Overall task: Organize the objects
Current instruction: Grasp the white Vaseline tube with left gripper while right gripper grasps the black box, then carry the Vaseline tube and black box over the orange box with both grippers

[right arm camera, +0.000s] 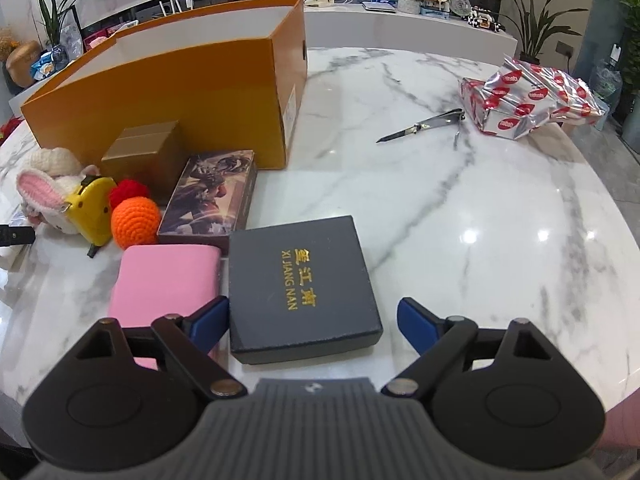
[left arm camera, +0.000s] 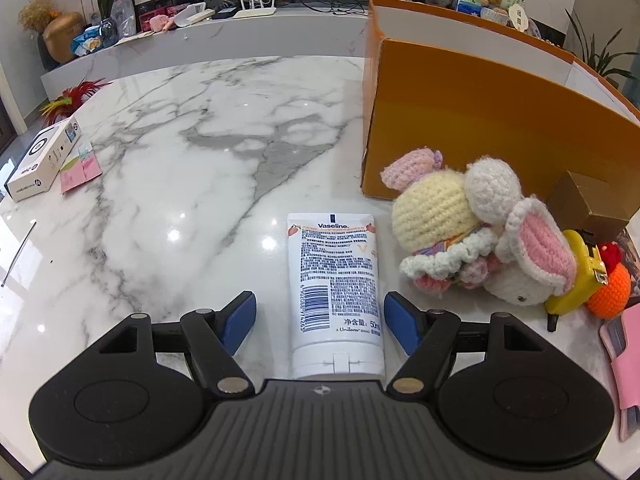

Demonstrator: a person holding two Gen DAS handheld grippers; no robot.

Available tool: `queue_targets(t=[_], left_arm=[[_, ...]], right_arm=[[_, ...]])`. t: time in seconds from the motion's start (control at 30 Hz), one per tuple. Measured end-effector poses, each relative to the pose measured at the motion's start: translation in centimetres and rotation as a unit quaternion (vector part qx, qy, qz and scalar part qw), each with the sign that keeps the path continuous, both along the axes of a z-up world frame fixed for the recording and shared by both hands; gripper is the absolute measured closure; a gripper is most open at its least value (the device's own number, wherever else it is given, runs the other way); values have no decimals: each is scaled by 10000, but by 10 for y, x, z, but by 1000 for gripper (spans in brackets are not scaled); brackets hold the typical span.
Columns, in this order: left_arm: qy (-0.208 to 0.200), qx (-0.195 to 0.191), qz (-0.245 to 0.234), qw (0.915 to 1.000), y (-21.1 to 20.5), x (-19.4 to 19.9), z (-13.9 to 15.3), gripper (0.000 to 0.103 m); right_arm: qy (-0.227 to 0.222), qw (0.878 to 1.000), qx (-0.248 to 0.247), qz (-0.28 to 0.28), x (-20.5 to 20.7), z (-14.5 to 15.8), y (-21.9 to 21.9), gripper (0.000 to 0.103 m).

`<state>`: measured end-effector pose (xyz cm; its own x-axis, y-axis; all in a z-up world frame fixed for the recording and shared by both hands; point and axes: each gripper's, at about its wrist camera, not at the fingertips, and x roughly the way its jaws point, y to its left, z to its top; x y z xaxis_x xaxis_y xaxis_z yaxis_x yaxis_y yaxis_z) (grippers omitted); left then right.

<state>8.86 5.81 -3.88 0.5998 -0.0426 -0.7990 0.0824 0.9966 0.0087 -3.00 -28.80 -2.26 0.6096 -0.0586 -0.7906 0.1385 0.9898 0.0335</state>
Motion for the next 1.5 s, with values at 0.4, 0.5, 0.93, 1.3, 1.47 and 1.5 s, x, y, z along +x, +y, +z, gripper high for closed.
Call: queue_targets(t=[0.4,0.5,0.93,1.3,1.47,1.5], left_arm=[[-130,23,-86,9999,-5,1,-2,20],[-134,-2,-78,9999,-4,1,-2,22],[-84,-341,297,9989,7,-1,5,49],[-185,-190,472,9985,5,-10,24,49],[-302,-196,391,9986,4,-20,38,49],[-336,-209,370,9985,4,-22,41,49]], right_arm=[[125,9999,-20,-28,12,-10,2,20],[127,9999,-75,-13,13,-10,3,19],[-60,9998,11,-186,9,-3,-3,25],[-138,9997,22,-199,6,3,-4,25],[-204,9996,5,-169,3,10,-2,25],[-221,9996,1,-152,2,12,-1,25]])
